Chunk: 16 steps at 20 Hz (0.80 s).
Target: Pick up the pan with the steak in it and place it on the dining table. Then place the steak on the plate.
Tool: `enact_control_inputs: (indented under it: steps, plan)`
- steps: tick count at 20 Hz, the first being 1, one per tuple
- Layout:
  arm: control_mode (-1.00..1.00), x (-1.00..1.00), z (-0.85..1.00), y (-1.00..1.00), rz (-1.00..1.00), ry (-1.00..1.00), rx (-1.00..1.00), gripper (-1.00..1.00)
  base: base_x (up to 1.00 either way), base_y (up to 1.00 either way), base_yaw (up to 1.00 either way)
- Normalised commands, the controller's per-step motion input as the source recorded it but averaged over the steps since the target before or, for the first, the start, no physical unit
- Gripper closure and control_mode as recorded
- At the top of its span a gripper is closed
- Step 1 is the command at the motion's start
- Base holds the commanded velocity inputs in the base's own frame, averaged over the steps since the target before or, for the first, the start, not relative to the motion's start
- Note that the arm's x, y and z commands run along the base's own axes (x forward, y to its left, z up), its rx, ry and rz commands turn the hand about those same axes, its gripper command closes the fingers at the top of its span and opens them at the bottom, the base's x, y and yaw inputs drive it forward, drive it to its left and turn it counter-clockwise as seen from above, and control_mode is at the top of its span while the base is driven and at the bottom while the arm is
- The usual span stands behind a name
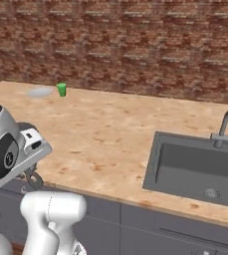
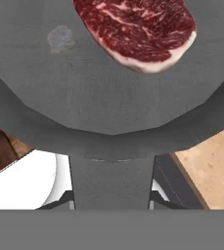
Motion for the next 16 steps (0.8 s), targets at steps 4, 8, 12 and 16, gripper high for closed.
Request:
enact_control_inputs:
  steps: [4,8,12,16]
  plan:
    - [1.00,0.00,0.00,0.00,0.00,0.00,0.00,1.00,-0.33,1.00,-0.04]
    - [1.00,0.00,0.00,0.00,0.00,0.00,0.00,1.00,-0.33,1.00,-0.04]
    - [1.00,0.00,0.00,0.00,0.00,0.00,0.00,1.00,-0.28,1.00,-0.04]
    - [1.00,0.00,0.00,0.00,0.00,0.00,0.00,1.00,-0.23,1.00,-0.05]
